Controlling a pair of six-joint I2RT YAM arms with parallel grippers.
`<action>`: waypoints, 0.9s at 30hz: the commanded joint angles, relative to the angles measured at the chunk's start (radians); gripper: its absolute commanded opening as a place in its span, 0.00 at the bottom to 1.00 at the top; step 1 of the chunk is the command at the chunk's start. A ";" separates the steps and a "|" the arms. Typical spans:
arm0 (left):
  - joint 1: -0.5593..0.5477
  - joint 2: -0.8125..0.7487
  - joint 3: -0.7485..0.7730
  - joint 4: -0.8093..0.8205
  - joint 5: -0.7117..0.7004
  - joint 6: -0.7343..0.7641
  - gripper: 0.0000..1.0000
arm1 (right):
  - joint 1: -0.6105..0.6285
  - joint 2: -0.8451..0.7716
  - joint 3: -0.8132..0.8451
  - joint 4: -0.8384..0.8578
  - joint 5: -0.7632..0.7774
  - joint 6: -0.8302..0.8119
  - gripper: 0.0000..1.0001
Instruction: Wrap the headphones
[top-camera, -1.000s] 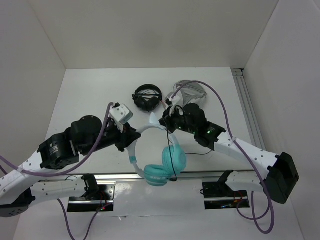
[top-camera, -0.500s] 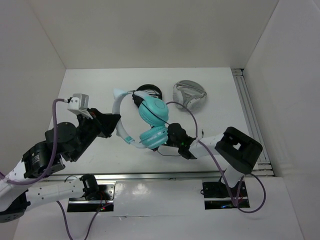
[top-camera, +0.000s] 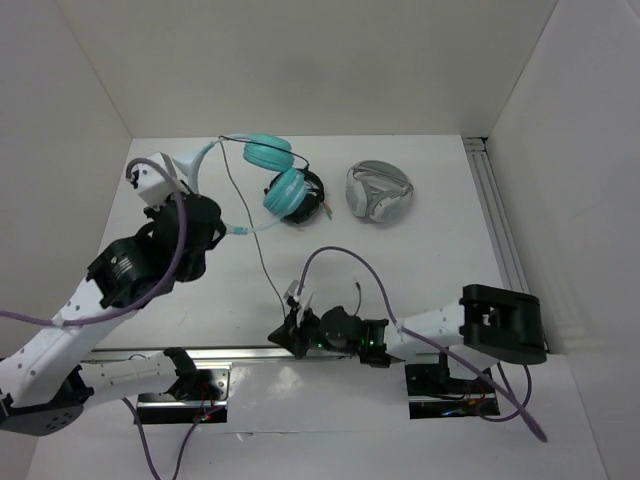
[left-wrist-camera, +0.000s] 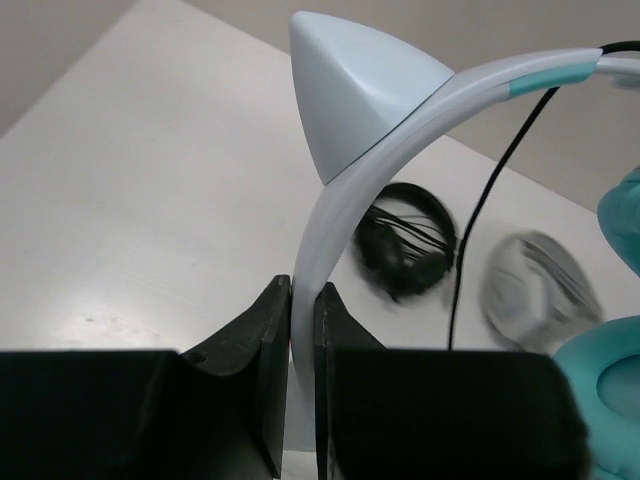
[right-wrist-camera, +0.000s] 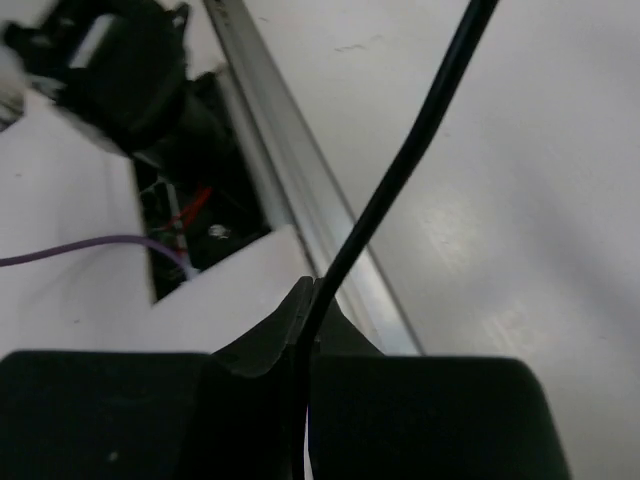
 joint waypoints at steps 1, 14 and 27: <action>0.183 0.043 0.002 0.013 -0.002 -0.042 0.00 | 0.153 -0.143 0.096 -0.260 0.378 -0.036 0.00; 0.431 0.216 -0.217 0.113 0.665 0.477 0.00 | 0.244 -0.249 0.594 -0.975 0.783 -0.398 0.00; -0.133 0.301 -0.365 0.034 0.578 0.484 0.00 | -0.257 -0.387 0.676 -1.109 0.660 -0.622 0.00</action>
